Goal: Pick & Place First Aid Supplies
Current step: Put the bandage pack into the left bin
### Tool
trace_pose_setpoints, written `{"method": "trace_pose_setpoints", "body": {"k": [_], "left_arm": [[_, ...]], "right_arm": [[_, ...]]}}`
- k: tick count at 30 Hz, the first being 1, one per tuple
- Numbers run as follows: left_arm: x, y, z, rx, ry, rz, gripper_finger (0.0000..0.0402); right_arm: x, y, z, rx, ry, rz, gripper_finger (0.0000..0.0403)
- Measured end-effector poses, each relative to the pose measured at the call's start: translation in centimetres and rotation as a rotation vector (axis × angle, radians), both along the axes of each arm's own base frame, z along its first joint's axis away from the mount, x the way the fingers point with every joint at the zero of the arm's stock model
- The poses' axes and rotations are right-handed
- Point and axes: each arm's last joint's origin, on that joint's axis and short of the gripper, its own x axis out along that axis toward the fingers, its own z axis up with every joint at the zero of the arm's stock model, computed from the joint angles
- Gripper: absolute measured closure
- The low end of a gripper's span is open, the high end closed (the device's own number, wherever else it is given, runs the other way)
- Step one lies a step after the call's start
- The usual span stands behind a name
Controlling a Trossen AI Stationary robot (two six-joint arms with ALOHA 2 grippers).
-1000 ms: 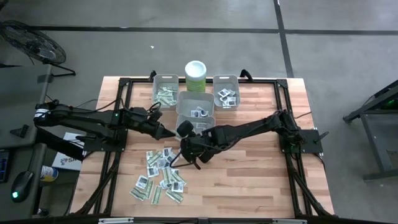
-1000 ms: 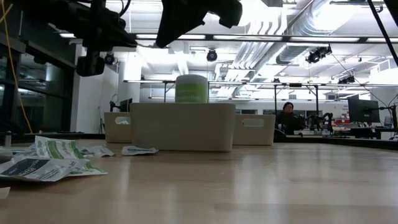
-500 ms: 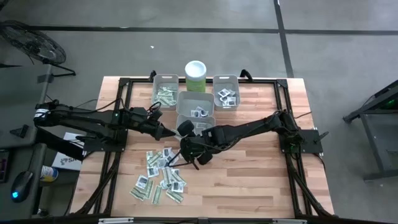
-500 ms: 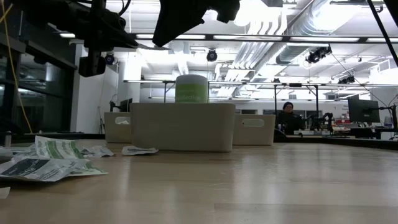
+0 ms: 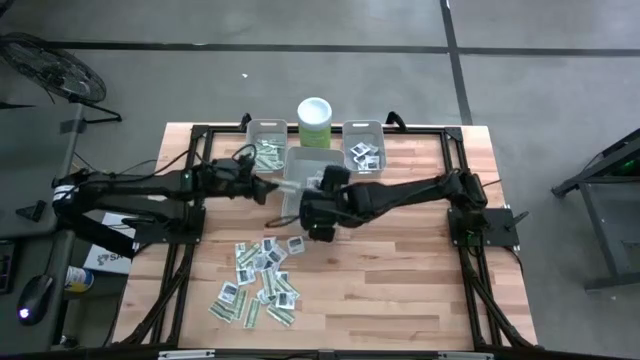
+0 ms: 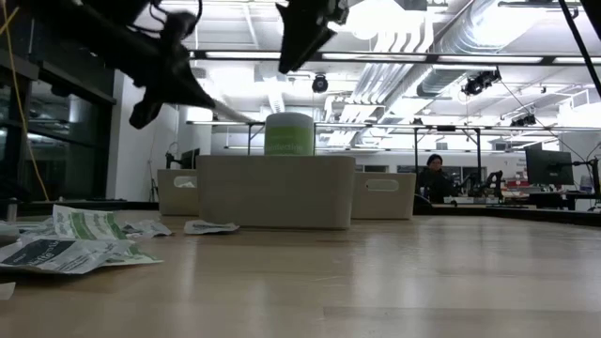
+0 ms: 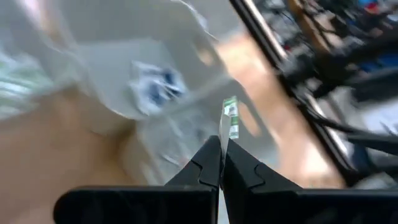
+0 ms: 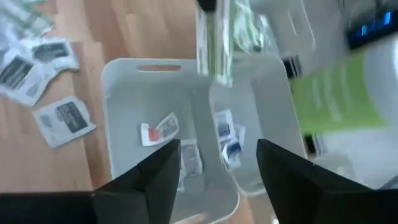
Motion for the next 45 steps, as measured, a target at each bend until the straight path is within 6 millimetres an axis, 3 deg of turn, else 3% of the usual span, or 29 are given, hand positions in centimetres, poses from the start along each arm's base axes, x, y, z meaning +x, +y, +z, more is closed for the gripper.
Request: {"method": "trace_pose_setpoints", "body": {"k": [5, 12, 24, 36, 45], "left_arm": [[-0.8, 2.2, -0.4, 0.036, 0.061, 0.162, 0.0401], [-2.4, 5.2, -1.5, 0.005, 0.178, 0.36, 0.0401], [-2.5, 9.3, -3.7, -0.057, 0.237, 0.35, 0.0402], [-2.4, 9.8, -4.2, -0.08, 0.244, 0.348, 0.0393], [-2.4, 9.9, -4.2, -0.076, 0.249, 0.356, 0.0296]], "right_arm": [[-0.5, -1.4, 0.7, 0.097, -0.048, -0.111, 0.019], [-0.4, -2.3, 0.7, 0.109, -0.059, -0.138, 0.0197], [-0.3, -2.6, 0.7, 0.093, -0.06, -0.141, 0.0199], [-0.3, -2.6, 0.6, 0.098, -0.059, -0.144, 0.0199], [-0.3, -2.5, 0.6, 0.141, -0.051, -0.125, 0.0201]]}}
